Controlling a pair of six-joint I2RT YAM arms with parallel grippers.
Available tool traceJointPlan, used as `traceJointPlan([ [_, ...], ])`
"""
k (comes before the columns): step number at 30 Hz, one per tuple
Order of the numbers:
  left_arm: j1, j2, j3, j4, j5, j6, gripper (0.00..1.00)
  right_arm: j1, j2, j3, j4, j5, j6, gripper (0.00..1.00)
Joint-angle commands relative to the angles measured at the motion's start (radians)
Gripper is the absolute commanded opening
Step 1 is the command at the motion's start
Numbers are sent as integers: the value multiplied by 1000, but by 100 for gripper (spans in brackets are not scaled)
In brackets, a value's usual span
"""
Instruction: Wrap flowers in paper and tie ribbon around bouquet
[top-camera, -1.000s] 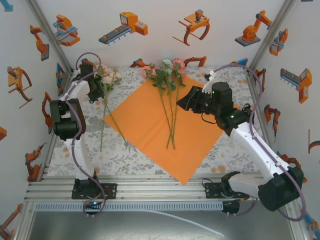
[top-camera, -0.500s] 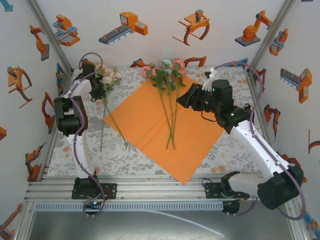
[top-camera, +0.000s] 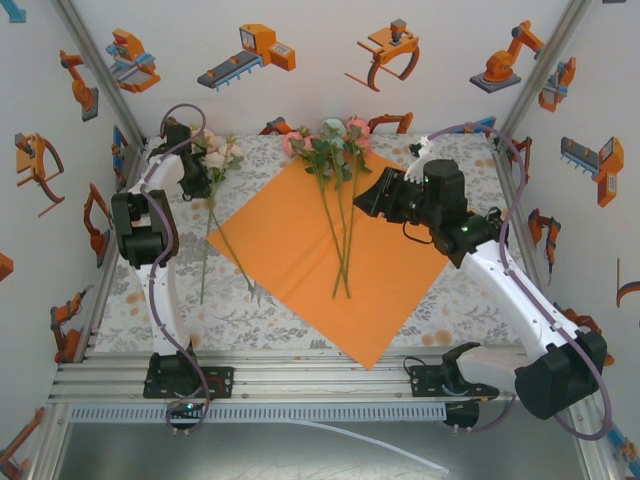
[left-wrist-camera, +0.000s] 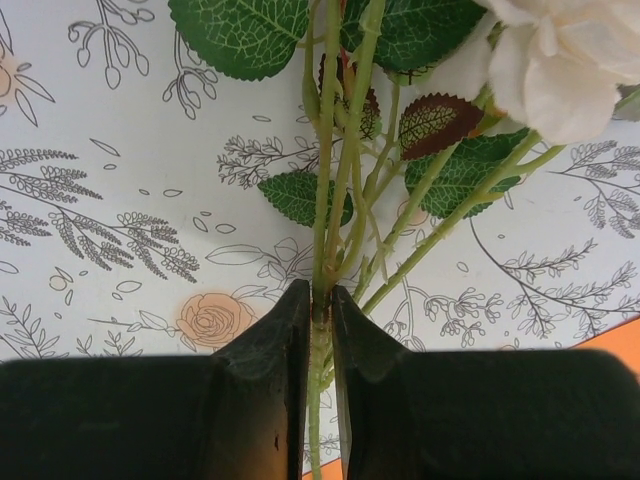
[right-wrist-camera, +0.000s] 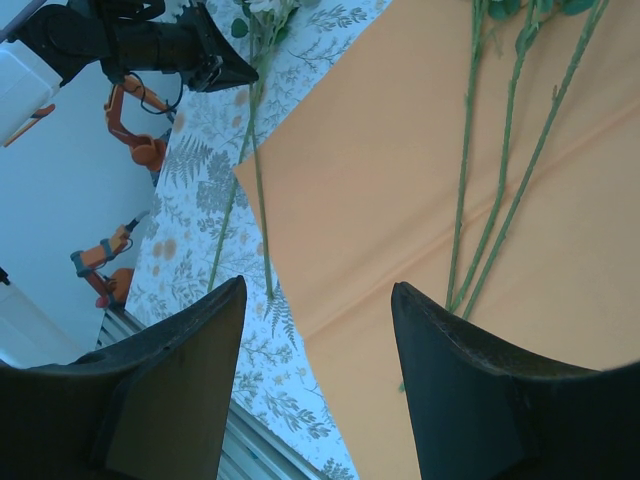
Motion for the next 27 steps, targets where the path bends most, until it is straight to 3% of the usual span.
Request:
traceJointPlan([
  [1, 7, 25, 39, -64, 6, 14, 20, 11, -6, 23, 4, 19, 4, 55],
  [4, 12, 34, 51, -75, 9, 5, 20, 11, -8, 23, 2, 15, 4, 55],
  [11, 17, -35, 58, -75, 7, 26, 0, 11, -13, 21, 0, 17, 2, 55],
  [20, 7, -260, 68, -109, 37, 31, 0, 11, -18, -4, 39, 13, 13, 55],
  [27, -96, -366, 53, -66, 88, -92, 0, 11, -4, -10, 60, -1, 15, 55],
])
